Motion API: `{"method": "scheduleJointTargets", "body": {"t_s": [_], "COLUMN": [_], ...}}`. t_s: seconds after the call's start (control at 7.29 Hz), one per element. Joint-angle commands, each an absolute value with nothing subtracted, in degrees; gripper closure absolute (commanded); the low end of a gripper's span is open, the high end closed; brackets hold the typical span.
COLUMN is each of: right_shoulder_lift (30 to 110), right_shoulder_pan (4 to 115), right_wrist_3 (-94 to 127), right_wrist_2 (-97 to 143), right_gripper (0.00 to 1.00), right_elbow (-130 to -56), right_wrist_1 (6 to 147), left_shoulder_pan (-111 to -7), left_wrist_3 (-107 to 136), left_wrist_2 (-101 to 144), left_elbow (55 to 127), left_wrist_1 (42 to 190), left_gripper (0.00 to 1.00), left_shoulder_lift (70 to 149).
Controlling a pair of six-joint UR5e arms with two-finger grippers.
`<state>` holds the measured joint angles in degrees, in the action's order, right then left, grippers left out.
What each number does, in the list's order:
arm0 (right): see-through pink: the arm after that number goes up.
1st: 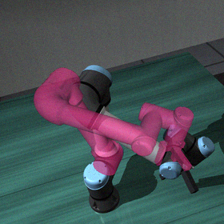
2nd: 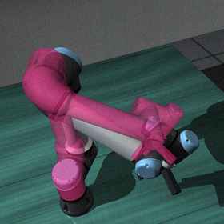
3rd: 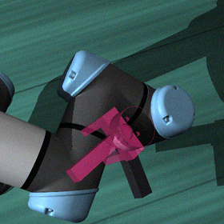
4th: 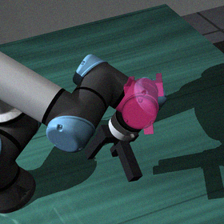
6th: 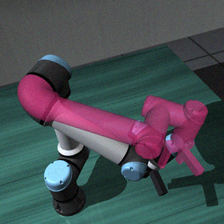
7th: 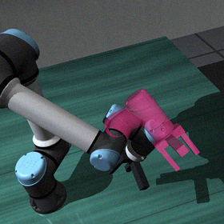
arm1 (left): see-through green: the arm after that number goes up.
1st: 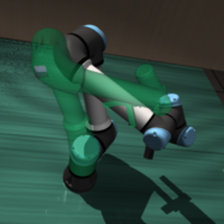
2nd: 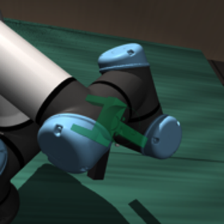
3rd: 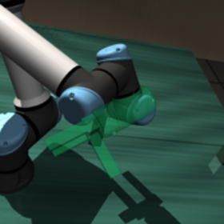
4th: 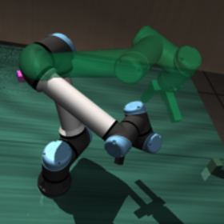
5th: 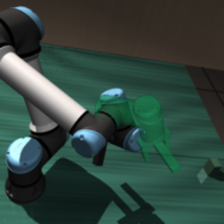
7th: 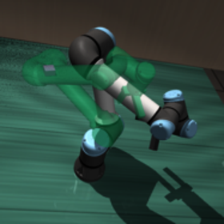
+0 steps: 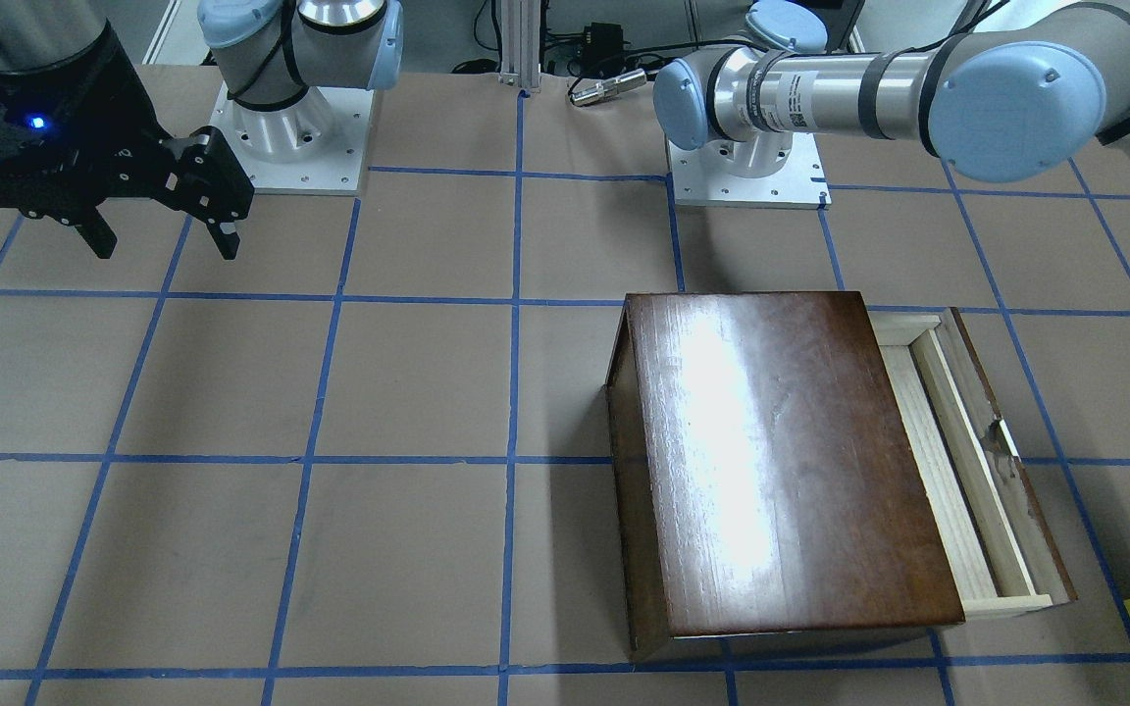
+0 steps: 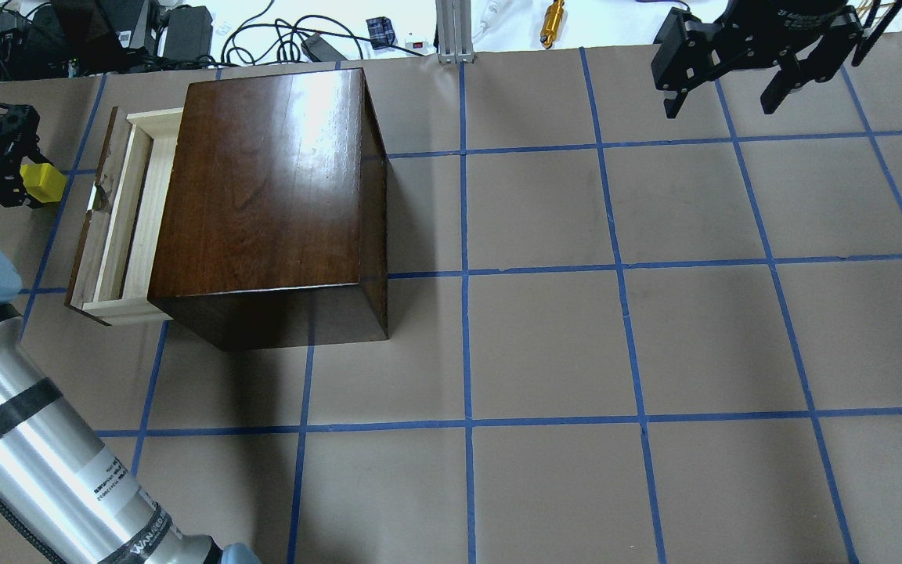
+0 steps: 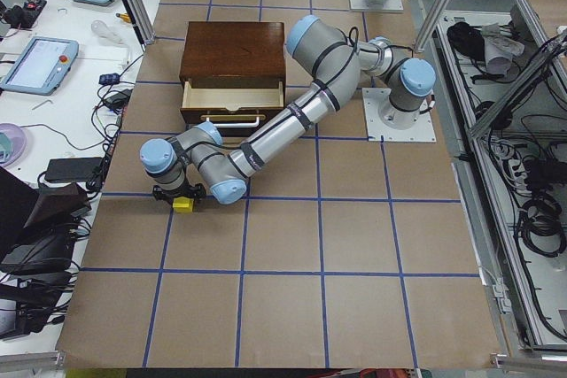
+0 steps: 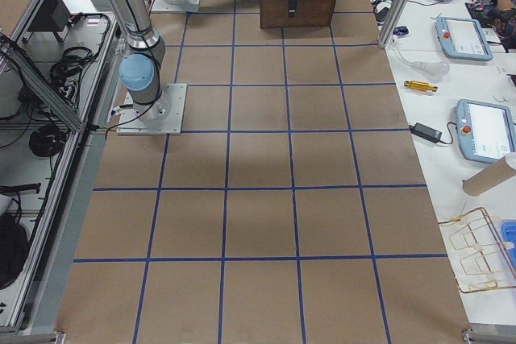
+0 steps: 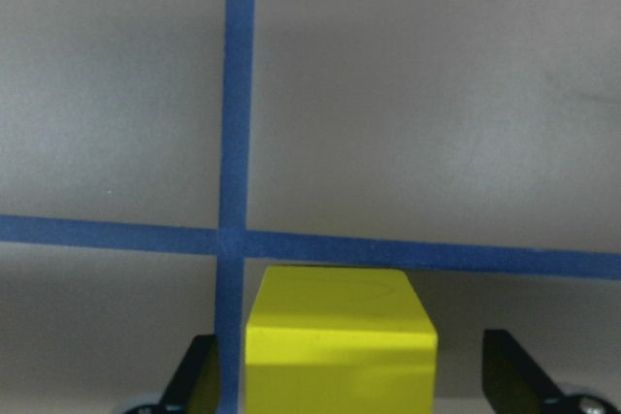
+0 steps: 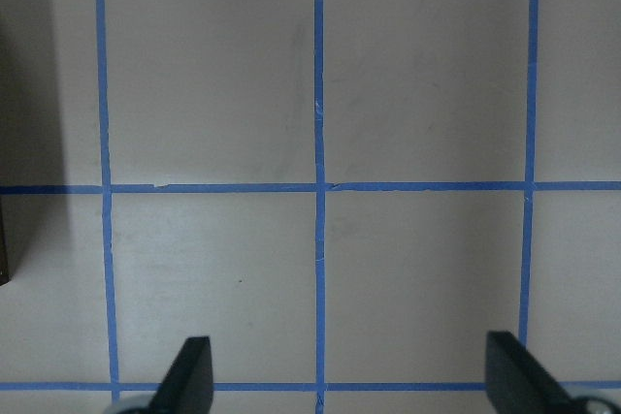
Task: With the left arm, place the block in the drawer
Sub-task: 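Lower the left gripper over the yellow cube and close on it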
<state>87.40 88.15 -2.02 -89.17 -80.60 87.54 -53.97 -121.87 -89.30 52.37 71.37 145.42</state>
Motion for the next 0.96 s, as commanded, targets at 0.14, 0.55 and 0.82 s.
{"method": "scheduleJointTargets", "body": {"t_s": [0.14,0.55,0.82], "right_shoulder_lift": [87.5,87.5,87.5], "right_shoulder_pan": [88.1,88.2,88.2], "right_wrist_3": [-2.0,-2.0,-2.0], "right_wrist_2": [-89.2,-89.1,-89.2], "right_gripper": [0.0,0.0,0.0], "right_elbow": [-80.6,-80.6,-80.6], "right_wrist_1": [87.5,87.5,87.5], "left_shoulder_pan": [-54.0,-54.0,-54.0], "left_wrist_3": [-122.1,-122.3,-122.5], "left_wrist_2": [-89.4,-89.5,-90.9], "left_elbow": [52.3,52.3,52.4], "left_wrist_1": [71.2,70.4,70.7], "left_gripper": [0.36,0.92,1.0], "left_shoulder_lift": [145.5,145.0,143.6]}}
